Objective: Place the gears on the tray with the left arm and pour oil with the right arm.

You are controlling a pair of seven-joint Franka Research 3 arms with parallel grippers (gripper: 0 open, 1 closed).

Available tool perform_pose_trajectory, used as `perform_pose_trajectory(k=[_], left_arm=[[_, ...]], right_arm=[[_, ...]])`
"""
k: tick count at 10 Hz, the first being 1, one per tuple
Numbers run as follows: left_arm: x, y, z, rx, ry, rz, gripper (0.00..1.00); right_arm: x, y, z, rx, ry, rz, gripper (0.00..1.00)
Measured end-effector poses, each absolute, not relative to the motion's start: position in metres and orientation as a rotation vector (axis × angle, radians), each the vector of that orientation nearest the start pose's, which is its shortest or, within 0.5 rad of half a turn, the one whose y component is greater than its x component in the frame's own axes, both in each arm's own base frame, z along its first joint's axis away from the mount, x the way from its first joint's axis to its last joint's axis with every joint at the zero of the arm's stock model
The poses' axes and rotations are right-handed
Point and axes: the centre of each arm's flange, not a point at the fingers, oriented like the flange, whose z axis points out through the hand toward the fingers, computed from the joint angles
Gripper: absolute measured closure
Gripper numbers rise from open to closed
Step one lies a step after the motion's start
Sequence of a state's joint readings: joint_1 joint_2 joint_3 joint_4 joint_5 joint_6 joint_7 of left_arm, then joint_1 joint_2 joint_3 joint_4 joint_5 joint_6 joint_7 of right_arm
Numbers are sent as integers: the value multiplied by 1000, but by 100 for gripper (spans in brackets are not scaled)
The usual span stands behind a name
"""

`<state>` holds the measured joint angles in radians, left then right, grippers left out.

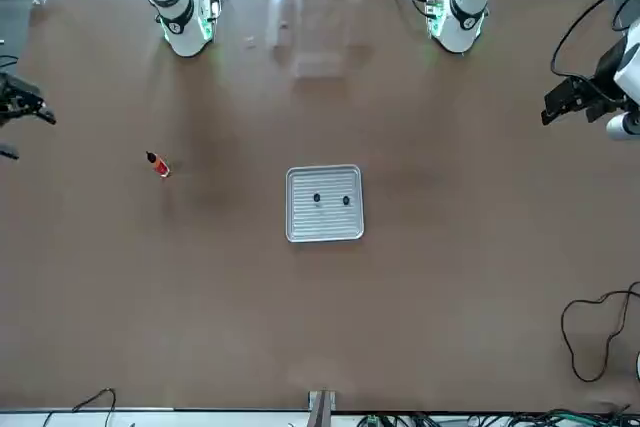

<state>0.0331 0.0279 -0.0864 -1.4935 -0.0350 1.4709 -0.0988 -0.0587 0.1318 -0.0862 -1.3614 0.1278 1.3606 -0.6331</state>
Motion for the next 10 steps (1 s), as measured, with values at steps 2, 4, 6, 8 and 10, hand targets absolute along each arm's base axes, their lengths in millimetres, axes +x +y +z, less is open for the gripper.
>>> perform_pose_trajectory(k=[2,4,6,8,10], left_arm=[[552,-33,639,-3174,-69,76,0],[552,-33,642,-3174,-69,68,0],[552,-33,642,-3174,-69,67,0],[552,-33,642,-3174,-69,66,0],[552,-33,642,-3174,-69,66,0]], right_arm=[[557,-46,638,-2972,-339,191,0],[552,-41,645,-3009,2,191,0],[559,-44,641,-3017,191,95,0],[570,-47,620,-3017,235,11,0],[576,-49,611,-3018,244,-43,0]])
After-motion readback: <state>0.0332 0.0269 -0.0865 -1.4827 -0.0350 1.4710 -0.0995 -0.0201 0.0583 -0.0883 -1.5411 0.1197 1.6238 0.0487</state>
